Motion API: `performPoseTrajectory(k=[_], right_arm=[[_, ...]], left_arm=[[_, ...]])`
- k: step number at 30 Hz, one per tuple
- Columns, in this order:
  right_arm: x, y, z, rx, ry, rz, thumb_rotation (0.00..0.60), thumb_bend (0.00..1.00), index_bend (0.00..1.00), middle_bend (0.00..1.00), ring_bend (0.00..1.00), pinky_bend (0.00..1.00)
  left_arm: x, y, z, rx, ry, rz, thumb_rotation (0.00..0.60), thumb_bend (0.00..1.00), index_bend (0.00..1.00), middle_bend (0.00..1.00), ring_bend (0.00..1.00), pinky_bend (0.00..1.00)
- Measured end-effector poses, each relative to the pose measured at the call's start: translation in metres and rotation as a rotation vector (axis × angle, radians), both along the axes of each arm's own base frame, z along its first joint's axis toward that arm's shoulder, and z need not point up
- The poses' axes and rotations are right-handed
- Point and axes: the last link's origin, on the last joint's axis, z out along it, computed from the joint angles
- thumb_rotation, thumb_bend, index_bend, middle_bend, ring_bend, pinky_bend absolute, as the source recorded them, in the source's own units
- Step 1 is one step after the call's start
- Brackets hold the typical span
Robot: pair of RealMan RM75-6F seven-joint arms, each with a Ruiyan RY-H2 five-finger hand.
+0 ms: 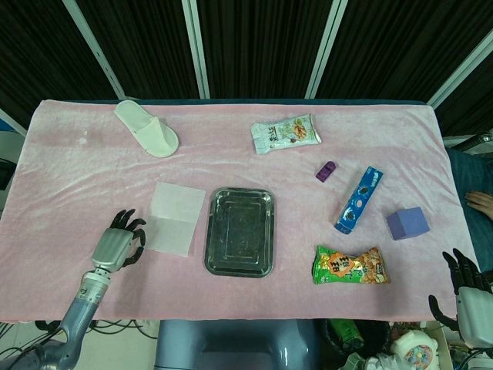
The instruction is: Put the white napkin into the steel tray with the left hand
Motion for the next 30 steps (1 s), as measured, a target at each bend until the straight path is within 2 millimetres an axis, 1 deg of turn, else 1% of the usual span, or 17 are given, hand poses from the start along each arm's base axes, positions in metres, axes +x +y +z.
performPoseTrajectory(k=[5, 10, 14, 17, 20, 30], right_arm=[[0.000, 0.000, 0.000, -0.002, 0.000, 0.000, 0.600, 0.33, 0.00, 0.00, 0.06, 0.15], [0.000, 0.000, 0.000, 0.002, 0.002, 0.003, 0.600, 0.34, 0.00, 0.00, 0.06, 0.15], [0.000, 0.000, 0.000, 0.002, 0.001, 0.003, 0.600, 0.34, 0.00, 0.00, 0.06, 0.15], [0.000, 0.001, 0.000, 0.003, 0.002, 0.004, 0.600, 0.34, 0.00, 0.00, 0.06, 0.15], [0.000, 0.001, 0.000, 0.001, 0.001, 0.004, 0.600, 0.34, 0.00, 0.00, 0.06, 0.15], [0.000, 0.000, 0.000, 0.003, 0.001, 0.003, 0.600, 0.34, 0.00, 0.00, 0.06, 0.15]], left_arm=[[0.016, 0.010, 0.007, 0.029, -0.058, 0.000, 0.600, 0.53, 0.59, 0.26, 0.00, 0.02], [0.025, 0.018, 0.012, 0.069, -0.133, 0.053, 0.600, 0.53, 0.59, 0.26, 0.00, 0.02], [0.036, 0.024, 0.010, 0.057, -0.238, 0.132, 0.600, 0.53, 0.59, 0.26, 0.00, 0.02], [0.047, 0.032, 0.007, 0.026, -0.293, 0.158, 0.600, 0.53, 0.59, 0.26, 0.00, 0.02], [0.056, 0.035, 0.003, 0.014, -0.316, 0.145, 0.600, 0.53, 0.59, 0.26, 0.00, 0.02], [0.076, 0.036, -0.008, 0.023, -0.324, 0.039, 0.600, 0.53, 0.60, 0.26, 0.00, 0.02]])
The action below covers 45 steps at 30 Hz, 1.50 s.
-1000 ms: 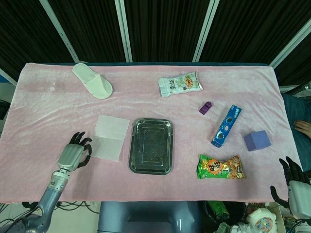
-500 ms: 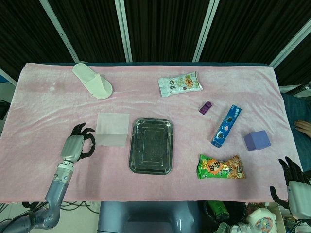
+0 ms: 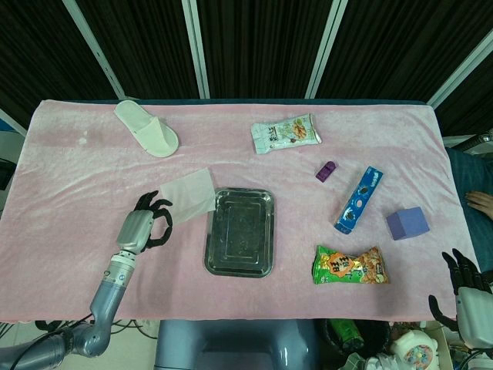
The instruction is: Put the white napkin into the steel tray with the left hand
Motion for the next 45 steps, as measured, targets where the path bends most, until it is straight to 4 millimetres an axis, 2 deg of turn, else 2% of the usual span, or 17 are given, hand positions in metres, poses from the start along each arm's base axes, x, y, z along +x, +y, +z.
performPoseTrajectory(k=[5, 16, 31, 45], right_arm=[[0.000, 0.000, 0.000, 0.000, -0.001, -0.002, 0.600, 0.35, 0.00, 0.00, 0.06, 0.15], [0.000, 0.000, 0.000, 0.001, -0.003, -0.007, 0.600, 0.35, 0.00, 0.00, 0.06, 0.15], [0.000, 0.000, 0.000, 0.005, -0.001, -0.016, 0.600, 0.35, 0.00, 0.00, 0.06, 0.15], [0.000, 0.000, -0.001, 0.009, -0.001, -0.019, 0.600, 0.35, 0.00, 0.00, 0.06, 0.15]], left_arm=[[0.007, 0.000, -0.006, 0.012, 0.049, -0.124, 0.600, 0.53, 0.60, 0.27, 0.00, 0.02], [0.009, -0.009, -0.021, -0.008, 0.145, -0.378, 0.600, 0.53, 0.61, 0.27, 0.00, 0.02], [0.011, -0.006, -0.022, -0.037, 0.233, -0.543, 0.600, 0.53, 0.61, 0.28, 0.00, 0.02], [0.014, -0.010, -0.011, -0.027, 0.267, -0.693, 0.600, 0.53, 0.62, 0.28, 0.00, 0.04]])
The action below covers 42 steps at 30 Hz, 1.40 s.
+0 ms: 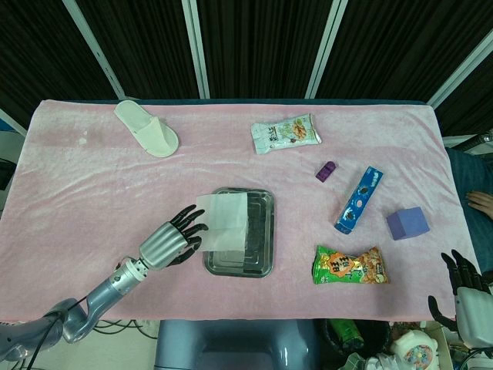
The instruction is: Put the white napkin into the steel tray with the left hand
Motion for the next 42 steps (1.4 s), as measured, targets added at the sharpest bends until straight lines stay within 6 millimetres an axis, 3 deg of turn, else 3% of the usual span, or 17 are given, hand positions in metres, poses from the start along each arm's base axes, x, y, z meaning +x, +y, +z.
performPoseTrajectory(k=[13, 21, 30, 42], right_arm=[[0.000, 0.000, -0.001, 0.005, 0.002, -0.005, 0.600, 0.35, 0.00, 0.00, 0.06, 0.15], [0.000, 0.000, -0.001, 0.005, 0.003, -0.005, 0.600, 0.35, 0.00, 0.00, 0.06, 0.15], [0.000, 0.000, -0.001, 0.008, 0.002, -0.005, 0.600, 0.35, 0.00, 0.00, 0.06, 0.15], [0.000, 0.000, -0.001, 0.012, 0.004, -0.011, 0.600, 0.35, 0.00, 0.00, 0.06, 0.15]], left_arm=[[0.006, 0.012, 0.004, -0.031, 0.028, -0.035, 0.600, 0.53, 0.64, 0.28, 0.00, 0.04], [0.015, 0.009, -0.006, -0.081, 0.012, 0.149, 0.600, 0.52, 0.62, 0.27, 0.00, 0.04], [0.053, -0.004, -0.001, -0.150, -0.015, 0.368, 0.600, 0.52, 0.62, 0.27, 0.00, 0.03], [0.061, -0.007, 0.000, -0.117, 0.115, 0.564, 0.600, 0.51, 0.61, 0.27, 0.00, 0.04]])
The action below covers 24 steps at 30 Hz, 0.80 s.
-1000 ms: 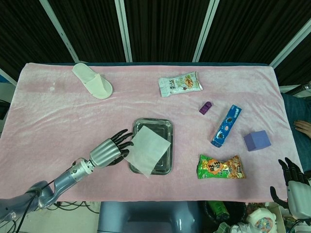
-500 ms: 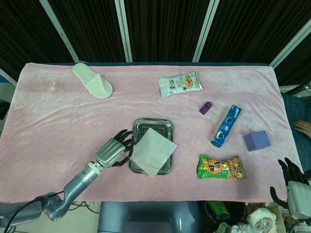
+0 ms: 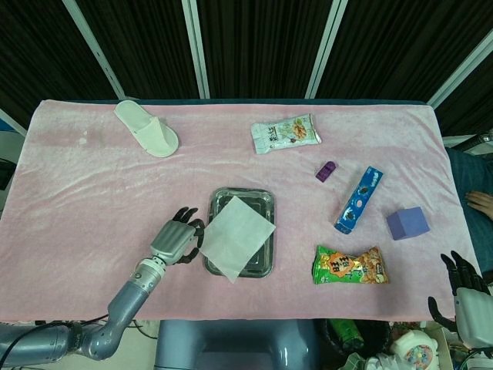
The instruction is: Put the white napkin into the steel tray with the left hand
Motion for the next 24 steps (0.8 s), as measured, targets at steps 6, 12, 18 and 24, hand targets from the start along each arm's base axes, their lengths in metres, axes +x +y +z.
performPoseTrajectory(k=[6, 12, 18, 24], right_arm=[[0.000, 0.000, 0.000, 0.003, -0.001, -0.003, 0.600, 0.35, 0.00, 0.00, 0.06, 0.15], [0.000, 0.000, 0.000, 0.002, -0.001, -0.003, 0.600, 0.35, 0.00, 0.00, 0.06, 0.15], [0.000, 0.000, 0.000, 0.002, -0.001, -0.004, 0.600, 0.35, 0.00, 0.00, 0.06, 0.15], [-0.001, 0.000, 0.000, 0.003, 0.000, -0.005, 0.600, 0.35, 0.00, 0.00, 0.06, 0.15]], left_arm=[[0.013, 0.000, -0.004, -0.013, -0.082, 0.028, 0.600, 0.51, 0.61, 0.27, 0.00, 0.04], [0.019, -0.002, -0.010, -0.017, -0.117, 0.029, 0.600, 0.50, 0.61, 0.27, 0.00, 0.04], [0.022, -0.004, -0.017, -0.023, -0.112, 0.059, 0.600, 0.49, 0.61, 0.27, 0.00, 0.04], [0.031, -0.006, -0.026, -0.021, -0.110, 0.094, 0.600, 0.48, 0.61, 0.27, 0.00, 0.04]])
